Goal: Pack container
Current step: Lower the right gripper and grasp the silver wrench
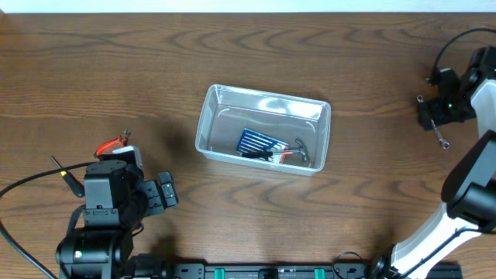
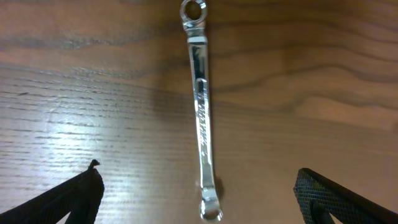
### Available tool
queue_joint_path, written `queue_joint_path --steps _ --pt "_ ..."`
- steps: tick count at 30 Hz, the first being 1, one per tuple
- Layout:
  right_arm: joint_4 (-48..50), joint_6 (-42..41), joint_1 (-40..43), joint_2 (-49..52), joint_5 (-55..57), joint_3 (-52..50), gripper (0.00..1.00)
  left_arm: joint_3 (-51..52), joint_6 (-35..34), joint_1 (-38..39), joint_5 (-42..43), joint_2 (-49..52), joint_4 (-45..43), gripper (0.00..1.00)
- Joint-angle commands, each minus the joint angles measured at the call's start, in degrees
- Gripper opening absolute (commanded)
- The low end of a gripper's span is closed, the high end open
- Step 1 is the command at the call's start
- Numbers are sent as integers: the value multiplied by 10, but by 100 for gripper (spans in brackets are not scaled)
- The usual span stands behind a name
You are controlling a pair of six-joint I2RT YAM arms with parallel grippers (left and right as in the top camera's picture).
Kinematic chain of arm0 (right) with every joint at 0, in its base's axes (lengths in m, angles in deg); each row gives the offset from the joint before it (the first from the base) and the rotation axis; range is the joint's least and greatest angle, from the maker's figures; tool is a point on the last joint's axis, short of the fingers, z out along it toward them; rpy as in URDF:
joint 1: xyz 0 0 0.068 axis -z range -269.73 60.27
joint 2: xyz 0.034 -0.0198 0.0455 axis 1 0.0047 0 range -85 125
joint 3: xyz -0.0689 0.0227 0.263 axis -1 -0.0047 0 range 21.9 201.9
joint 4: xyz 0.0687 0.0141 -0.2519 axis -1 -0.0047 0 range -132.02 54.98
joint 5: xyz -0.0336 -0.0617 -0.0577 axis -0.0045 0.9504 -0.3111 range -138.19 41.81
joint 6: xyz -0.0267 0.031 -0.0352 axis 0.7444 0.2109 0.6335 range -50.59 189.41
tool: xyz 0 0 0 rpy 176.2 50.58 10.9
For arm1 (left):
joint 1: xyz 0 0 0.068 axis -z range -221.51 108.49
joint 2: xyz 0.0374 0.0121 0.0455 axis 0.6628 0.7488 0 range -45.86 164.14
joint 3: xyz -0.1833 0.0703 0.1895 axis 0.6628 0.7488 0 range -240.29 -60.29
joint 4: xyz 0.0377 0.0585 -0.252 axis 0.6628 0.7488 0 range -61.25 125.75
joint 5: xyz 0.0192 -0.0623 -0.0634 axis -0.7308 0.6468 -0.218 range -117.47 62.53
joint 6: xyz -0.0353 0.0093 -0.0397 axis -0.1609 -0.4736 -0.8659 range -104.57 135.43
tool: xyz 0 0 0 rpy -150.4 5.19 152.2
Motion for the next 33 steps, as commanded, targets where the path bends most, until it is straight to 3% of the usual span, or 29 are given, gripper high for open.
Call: queue_joint_path --steps 1,9,27,30,33 --pt "4 35 -2 41 -9 -5 99 -12 6 2 -5 0 0 98" --pt "28 34 -8 102 -11 -3 98 -12 5 2 -5 0 0 98" --pt "27 34 13 139 -69 -3 91 -12 -1 2 -5 0 0 98" --pt "25 34 17 139 -69 -3 84 -12 -1 2 -5 0 0 98" --pt "25 34 20 139 -69 -3 66 -12 -1 2 -5 0 0 98"
